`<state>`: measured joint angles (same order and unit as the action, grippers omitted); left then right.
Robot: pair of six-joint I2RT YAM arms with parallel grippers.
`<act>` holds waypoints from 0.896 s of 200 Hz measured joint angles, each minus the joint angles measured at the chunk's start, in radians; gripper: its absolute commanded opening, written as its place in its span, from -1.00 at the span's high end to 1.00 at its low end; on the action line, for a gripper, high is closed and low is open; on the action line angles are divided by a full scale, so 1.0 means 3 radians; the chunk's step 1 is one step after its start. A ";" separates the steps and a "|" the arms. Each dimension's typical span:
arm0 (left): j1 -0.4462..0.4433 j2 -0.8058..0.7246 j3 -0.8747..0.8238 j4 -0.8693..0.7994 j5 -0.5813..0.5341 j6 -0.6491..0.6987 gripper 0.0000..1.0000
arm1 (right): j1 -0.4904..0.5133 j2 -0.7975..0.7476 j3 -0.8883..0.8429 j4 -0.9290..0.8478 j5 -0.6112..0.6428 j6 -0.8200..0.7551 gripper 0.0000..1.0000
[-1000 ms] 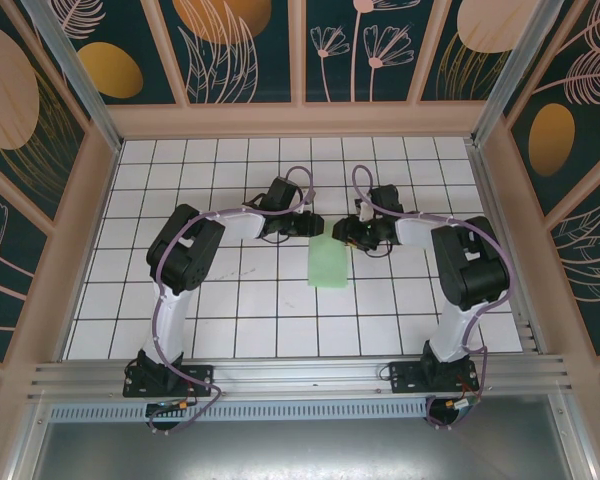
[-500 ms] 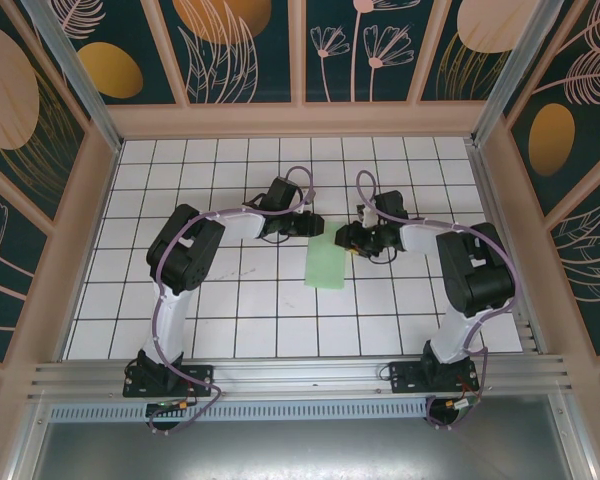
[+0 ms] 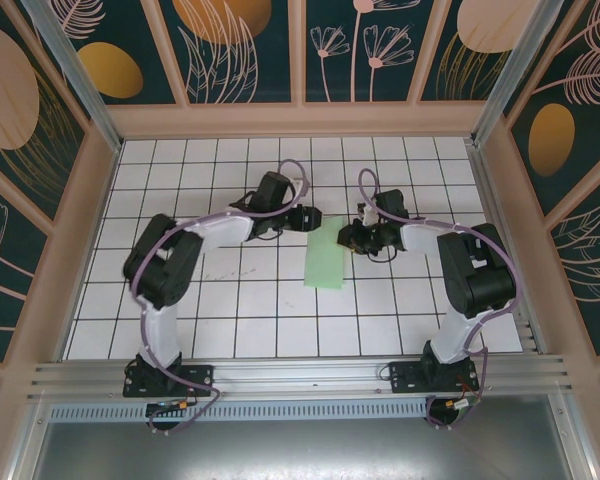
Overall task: Fold a paper plane with a square sheet of paper (fold left side to right side)
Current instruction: Fold the triangle a second time at the center of the table.
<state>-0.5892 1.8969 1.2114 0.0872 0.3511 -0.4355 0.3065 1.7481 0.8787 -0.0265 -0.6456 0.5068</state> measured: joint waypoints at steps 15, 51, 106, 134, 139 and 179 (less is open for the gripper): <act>-0.0022 -0.0437 -0.0193 0.0057 -0.0178 0.0126 -0.18 | 0.0000 -0.0008 0.0048 -0.0043 -0.0003 0.0009 0.62; -0.0468 -0.1275 -0.0532 0.0078 -0.0671 0.0520 -0.25 | 0.0000 -0.0018 0.0186 -0.0179 -0.0027 0.0069 0.61; -0.1352 -0.1230 -0.0712 -0.0206 -0.1108 0.0689 -0.38 | 0.0000 -0.0018 0.0280 -0.0271 -0.0050 0.0142 0.61; -0.1665 -0.0919 -0.0688 -0.0350 -0.1381 0.0629 -0.59 | -0.0001 -0.0018 0.0286 -0.0306 -0.0051 0.0168 0.61; -0.1714 -0.0861 -0.0679 -0.0378 -0.1431 0.0615 -0.61 | -0.0001 -0.0018 0.0287 -0.0306 -0.0051 0.0169 0.61; -0.1970 -0.0464 -0.0509 -0.0595 -0.1860 0.0458 -0.79 | -0.0001 -0.0018 0.0313 -0.0336 -0.0052 0.0169 0.61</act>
<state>-1.1801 1.7576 1.0588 -0.0914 -0.2070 -0.2981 0.3061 1.7428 0.9726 -0.1272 -0.6613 0.5575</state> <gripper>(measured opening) 0.874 0.195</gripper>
